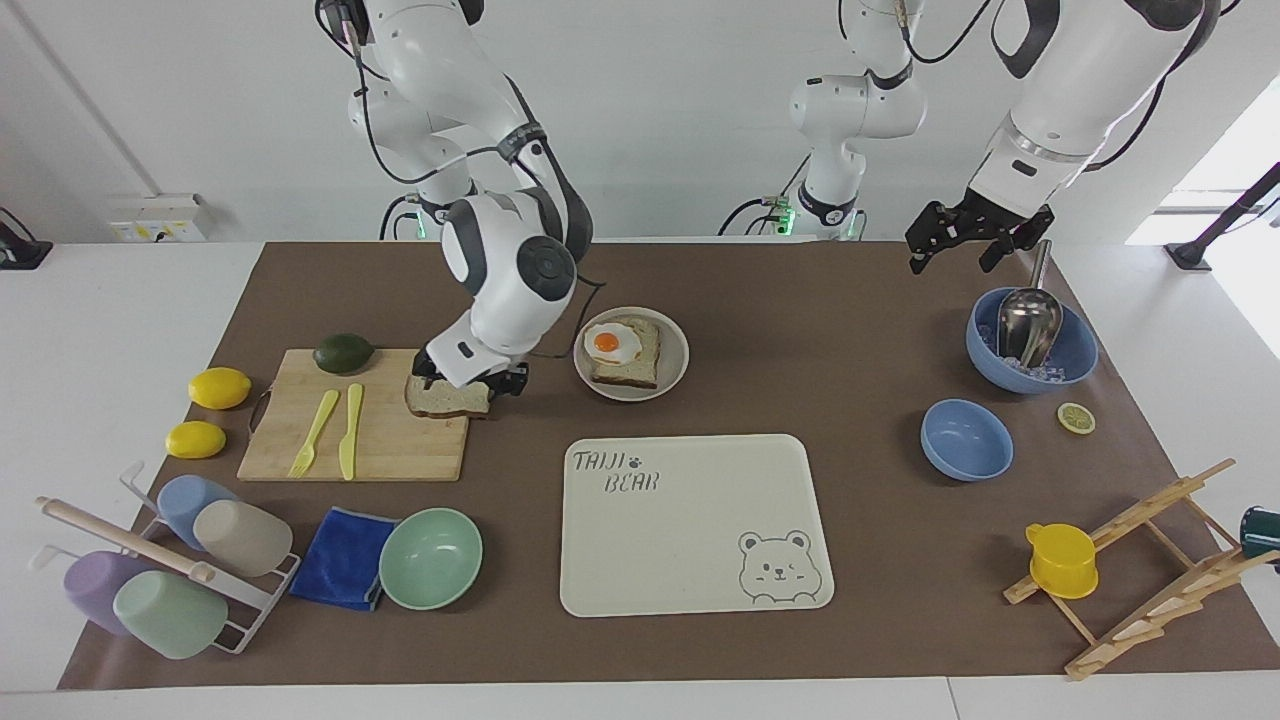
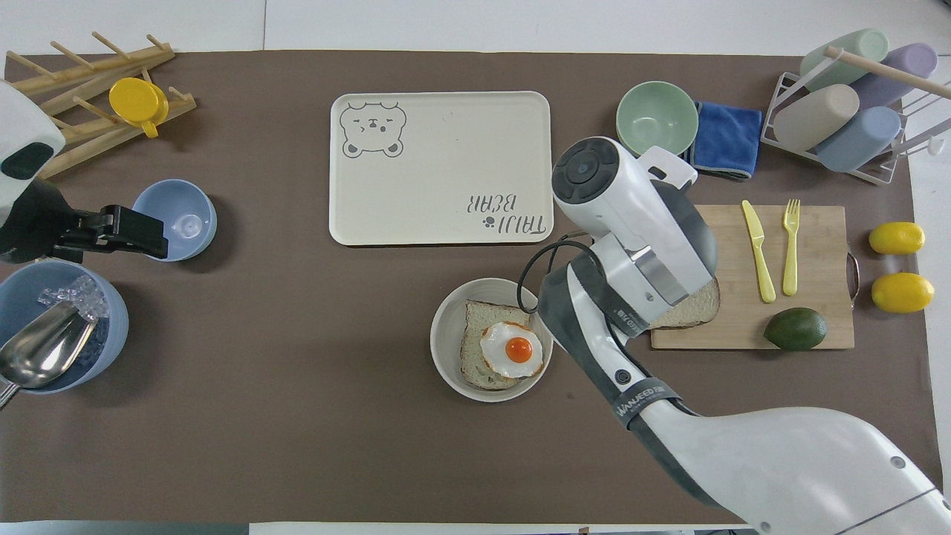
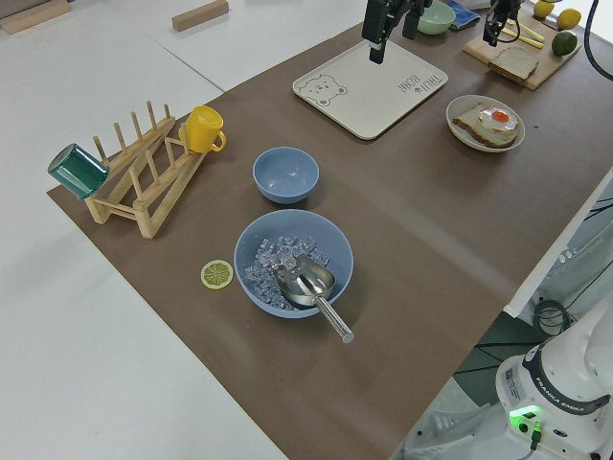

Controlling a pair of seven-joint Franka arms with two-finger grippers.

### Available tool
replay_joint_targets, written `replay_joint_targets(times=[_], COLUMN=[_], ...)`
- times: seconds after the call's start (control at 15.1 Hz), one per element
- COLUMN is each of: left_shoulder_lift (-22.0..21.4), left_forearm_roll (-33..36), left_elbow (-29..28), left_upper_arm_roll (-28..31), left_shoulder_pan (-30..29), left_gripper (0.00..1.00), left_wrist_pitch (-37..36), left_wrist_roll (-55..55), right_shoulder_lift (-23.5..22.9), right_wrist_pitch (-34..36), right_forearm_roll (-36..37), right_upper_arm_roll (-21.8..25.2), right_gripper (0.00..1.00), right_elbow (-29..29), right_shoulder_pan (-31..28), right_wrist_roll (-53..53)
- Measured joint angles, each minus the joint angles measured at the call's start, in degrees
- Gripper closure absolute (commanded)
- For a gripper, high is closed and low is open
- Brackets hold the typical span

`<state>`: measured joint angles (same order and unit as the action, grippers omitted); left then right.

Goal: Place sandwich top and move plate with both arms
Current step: 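Reach the right gripper to the bread slice on the cutting board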

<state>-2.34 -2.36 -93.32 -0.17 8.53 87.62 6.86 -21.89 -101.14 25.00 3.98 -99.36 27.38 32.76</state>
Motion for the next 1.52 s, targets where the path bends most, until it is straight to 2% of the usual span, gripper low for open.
replay_joint_targets(times=[0.2, 0.79, 0.99, 1.32, 1.39, 1.46, 1.52], left_shoulder_lift=[0.0, 0.0, 0.0, 0.0, 0.0, 0.0, 0.0], left_forearm_roll=[0.0, 0.0, 0.0, 0.0, 0.0, 0.0, 0.0], left_elbow=[0.0, 0.0, 0.0, 0.0, 0.0, 0.0, 0.0], left_upper_arm_roll=[0.0, 0.0, 0.0, 0.0, 0.0, 0.0, 0.0], left_shoulder_pan=[0.0, 0.0, 0.0, 0.0, 0.0, 0.0, 0.0], left_gripper=[0.00, 0.00, 0.00, 0.00, 0.00, 0.00, 0.00], left_wrist_pitch=[0.0, 0.0, 0.0, 0.0, 0.0, 0.0, 0.0], left_wrist_roll=[0.0, 0.0, 0.0, 0.0, 0.0, 0.0, 0.0], right_shoulder_lift=[-2.2, -1.1, -0.3, 0.6, 0.7, 0.8, 0.9], right_wrist_pitch=[-0.6, -3.5, -3.5, -3.6, -3.6, -3.6, -3.7], right_forearm_roll=[0.8, 0.8, 0.8, 0.8, 0.8, 0.8, 0.8], right_upper_arm_roll=[-0.2, -0.4, -0.4, -0.5, -0.5, -0.5, -0.5], right_gripper=[0.00, 0.00, 0.21, 0.42, 0.54, 0.73, 0.86], right_elbow=[-0.3, -7.3, -9.0, -11.3, -11.6, -12.0, -12.1], right_shoulder_pan=[1.8, 1.3, 1.3, 1.4, 1.4, 1.4, 1.4], right_wrist_roll=[4.8, 5.2, 5.2, 5.3, 5.3, 5.3, 5.3])
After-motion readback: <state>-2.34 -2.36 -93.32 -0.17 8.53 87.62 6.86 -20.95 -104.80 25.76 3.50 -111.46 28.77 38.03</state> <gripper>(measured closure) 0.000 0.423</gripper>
